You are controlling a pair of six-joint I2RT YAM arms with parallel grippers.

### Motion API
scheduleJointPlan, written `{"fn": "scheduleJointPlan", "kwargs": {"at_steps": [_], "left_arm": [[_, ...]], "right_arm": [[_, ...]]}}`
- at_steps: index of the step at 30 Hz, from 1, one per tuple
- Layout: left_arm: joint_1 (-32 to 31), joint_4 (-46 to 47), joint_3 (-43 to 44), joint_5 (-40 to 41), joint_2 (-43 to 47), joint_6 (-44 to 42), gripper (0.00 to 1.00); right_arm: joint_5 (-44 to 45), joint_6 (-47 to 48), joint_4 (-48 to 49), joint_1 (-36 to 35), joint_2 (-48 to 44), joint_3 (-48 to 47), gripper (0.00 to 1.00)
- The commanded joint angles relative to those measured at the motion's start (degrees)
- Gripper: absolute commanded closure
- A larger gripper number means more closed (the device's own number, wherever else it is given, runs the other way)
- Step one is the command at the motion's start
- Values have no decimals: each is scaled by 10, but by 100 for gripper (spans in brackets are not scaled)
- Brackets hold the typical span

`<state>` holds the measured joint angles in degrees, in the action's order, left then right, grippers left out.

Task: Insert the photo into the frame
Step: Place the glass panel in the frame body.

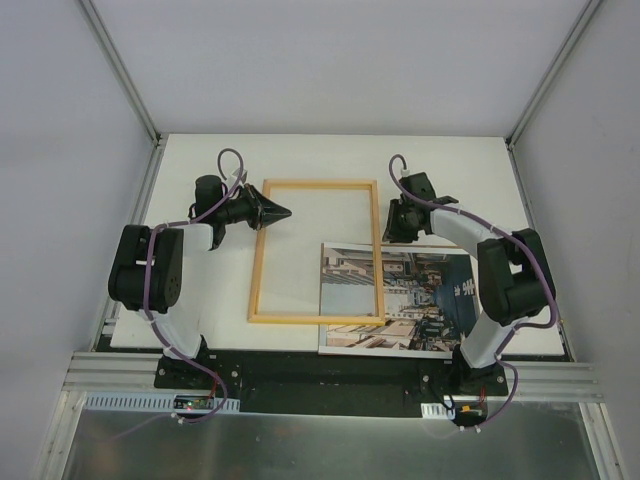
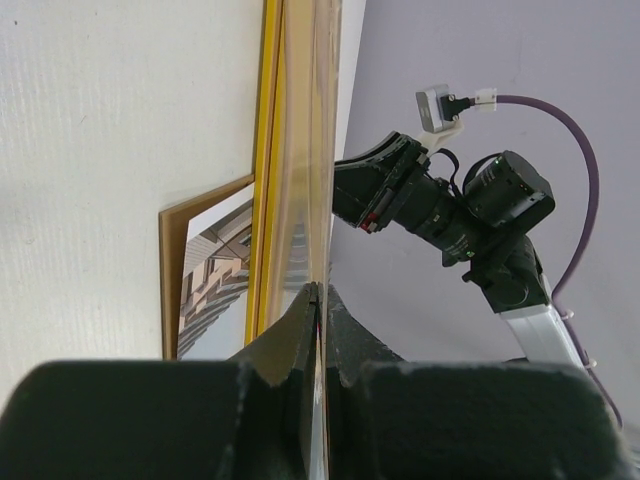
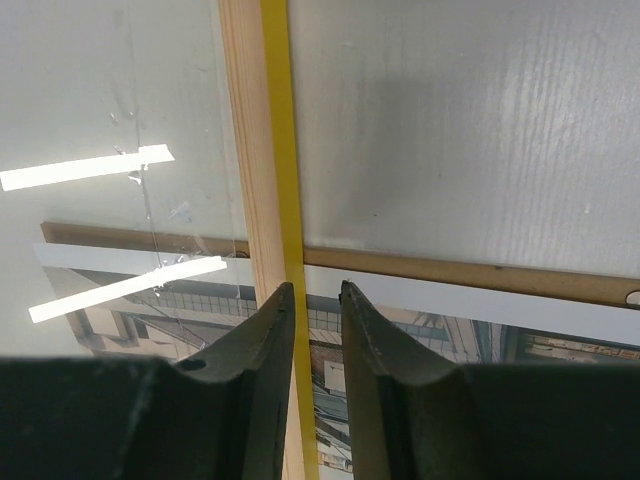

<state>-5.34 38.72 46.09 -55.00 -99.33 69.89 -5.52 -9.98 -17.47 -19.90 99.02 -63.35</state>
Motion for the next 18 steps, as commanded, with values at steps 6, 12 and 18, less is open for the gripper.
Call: {"fn": "scheduleJointPlan", "kwargs": {"at_steps": [6,12,18], "left_arm": [[-8,41,6,-5,-8,5,100],[-10,49,7,-3,-12,7,100],[-12,58,7,0,-17,7,100]], "right_arm": [[14,9,-15,-7,8,-26,73],[16,12,-17,-8,11,-28,74],[17,12,-18,-10,14,-29,75]]}}
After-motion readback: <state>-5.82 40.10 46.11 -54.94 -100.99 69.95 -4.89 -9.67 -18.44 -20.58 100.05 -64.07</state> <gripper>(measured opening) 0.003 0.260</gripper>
